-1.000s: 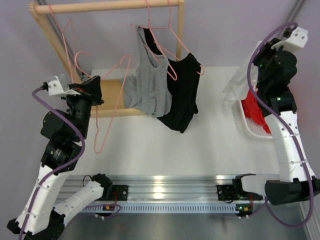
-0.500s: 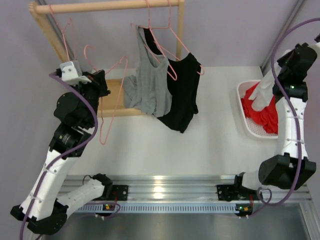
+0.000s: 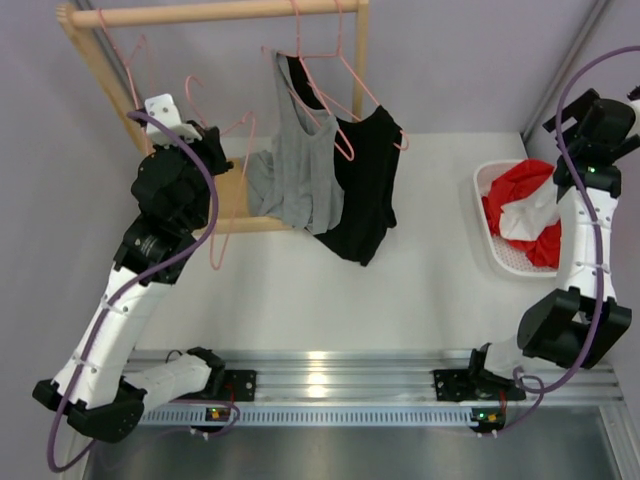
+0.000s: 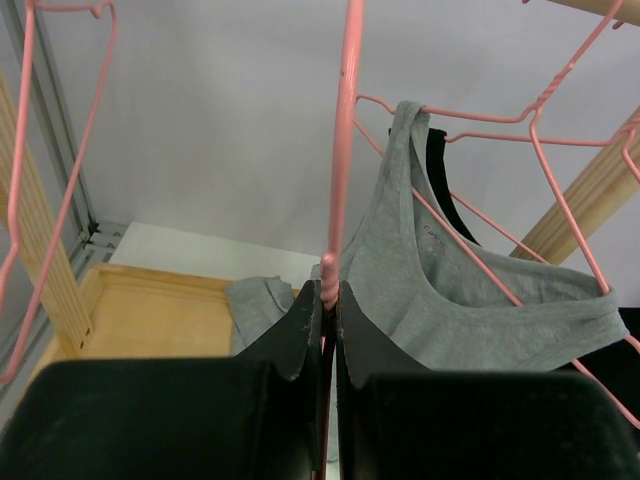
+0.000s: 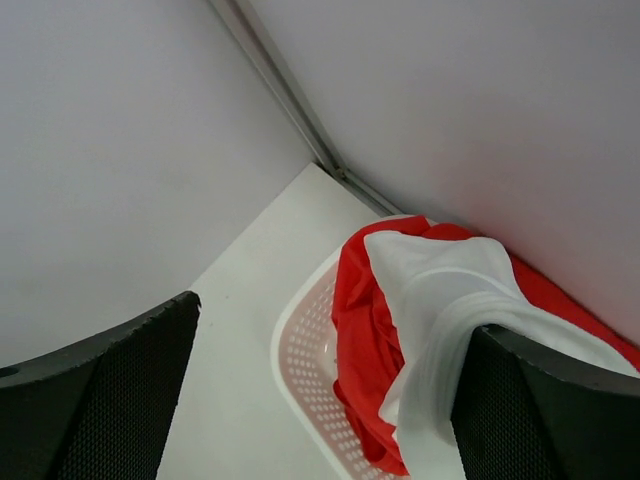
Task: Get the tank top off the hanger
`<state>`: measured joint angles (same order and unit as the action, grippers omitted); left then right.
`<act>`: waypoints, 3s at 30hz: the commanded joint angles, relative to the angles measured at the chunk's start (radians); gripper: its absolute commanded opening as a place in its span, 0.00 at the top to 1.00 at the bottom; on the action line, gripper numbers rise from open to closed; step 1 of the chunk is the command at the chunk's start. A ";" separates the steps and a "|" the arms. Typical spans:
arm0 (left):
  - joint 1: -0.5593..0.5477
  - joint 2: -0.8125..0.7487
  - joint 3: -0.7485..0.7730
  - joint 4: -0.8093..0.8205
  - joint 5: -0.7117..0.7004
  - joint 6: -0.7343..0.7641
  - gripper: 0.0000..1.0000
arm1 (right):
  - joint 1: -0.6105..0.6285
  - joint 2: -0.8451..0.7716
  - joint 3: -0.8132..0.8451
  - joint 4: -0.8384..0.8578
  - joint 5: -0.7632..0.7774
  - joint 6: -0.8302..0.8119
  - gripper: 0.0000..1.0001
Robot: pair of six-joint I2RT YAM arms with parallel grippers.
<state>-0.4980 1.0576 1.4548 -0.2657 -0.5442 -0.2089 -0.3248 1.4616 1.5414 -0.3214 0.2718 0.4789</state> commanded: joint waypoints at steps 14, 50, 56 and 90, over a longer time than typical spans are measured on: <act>0.033 0.042 0.113 -0.032 -0.017 -0.006 1.00 | 0.155 0.260 0.419 -0.548 0.297 -0.252 0.01; 0.343 0.550 0.812 -0.210 0.139 0.066 1.00 | 0.196 -0.014 0.399 -0.530 -0.118 -0.217 0.01; 0.411 0.668 0.963 -0.207 0.176 0.069 1.00 | 0.216 -0.003 0.451 -0.527 -0.163 -0.220 0.01; 0.556 0.650 0.901 -0.113 0.228 0.019 0.54 | 0.262 -0.001 0.500 -0.515 -0.247 -0.230 0.01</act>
<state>0.0608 1.7996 2.3463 -0.4335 -0.3119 -0.1734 -0.0788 1.4879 2.0449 -0.8383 0.0383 0.2607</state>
